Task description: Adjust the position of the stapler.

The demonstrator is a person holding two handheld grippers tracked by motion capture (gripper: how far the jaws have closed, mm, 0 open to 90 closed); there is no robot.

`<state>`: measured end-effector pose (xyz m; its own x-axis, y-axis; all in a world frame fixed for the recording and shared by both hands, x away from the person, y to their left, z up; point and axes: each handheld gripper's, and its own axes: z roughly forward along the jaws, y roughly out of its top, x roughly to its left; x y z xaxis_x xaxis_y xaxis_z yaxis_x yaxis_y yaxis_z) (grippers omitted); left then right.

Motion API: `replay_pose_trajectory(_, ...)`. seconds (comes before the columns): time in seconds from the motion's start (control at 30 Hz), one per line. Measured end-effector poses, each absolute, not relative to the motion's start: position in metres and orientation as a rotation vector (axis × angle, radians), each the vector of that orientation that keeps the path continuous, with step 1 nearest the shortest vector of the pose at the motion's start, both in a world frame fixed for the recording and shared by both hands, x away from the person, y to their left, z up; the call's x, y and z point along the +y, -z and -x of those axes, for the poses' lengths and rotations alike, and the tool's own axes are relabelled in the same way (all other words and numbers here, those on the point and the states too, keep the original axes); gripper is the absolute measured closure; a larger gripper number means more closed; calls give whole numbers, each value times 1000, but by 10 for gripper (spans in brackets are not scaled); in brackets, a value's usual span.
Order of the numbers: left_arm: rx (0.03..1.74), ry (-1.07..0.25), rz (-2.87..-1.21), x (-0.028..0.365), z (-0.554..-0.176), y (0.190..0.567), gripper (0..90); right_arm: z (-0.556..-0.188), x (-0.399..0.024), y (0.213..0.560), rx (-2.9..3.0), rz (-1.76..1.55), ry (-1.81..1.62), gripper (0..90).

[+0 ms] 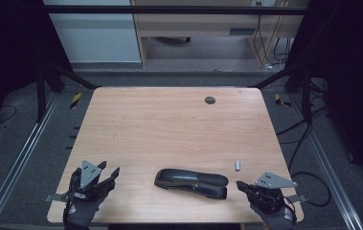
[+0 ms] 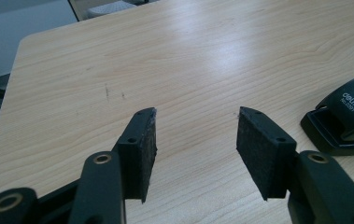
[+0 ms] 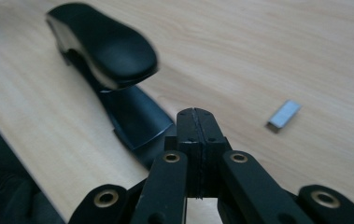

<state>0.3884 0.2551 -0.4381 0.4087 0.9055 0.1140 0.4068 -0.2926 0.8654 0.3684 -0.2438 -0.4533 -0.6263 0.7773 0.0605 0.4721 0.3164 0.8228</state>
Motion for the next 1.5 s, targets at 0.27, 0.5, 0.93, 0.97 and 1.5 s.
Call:
replay_pose_trajectory(0.27, 1121, -797, -1885, 253, -389, 440, 473, -362, -233, 461, 2293, -1104, -1249, 900)
replay_pose_trajectory(0.5, 1121, -801, -1891, 252, -389, 441, 473, -362, -217, 471, 2361, -1062, -1250, 900)
replay_pose_trajectory(0.93, 1118, -805, -1902, 250, -389, 442, 474, -368, -203, 486, 2477, -1043, -1153, 900)
replay_pose_trajectory(0.97, 1118, -805, -1903, 250, -389, 442, 474, -368, -202, 487, 2480, -1042, -1161, 900)
replay_pose_trajectory(1.5, 1113, -801, -1911, 249, -389, 443, 471, -374, -199, 493, 2521, -1066, -1076, 900)
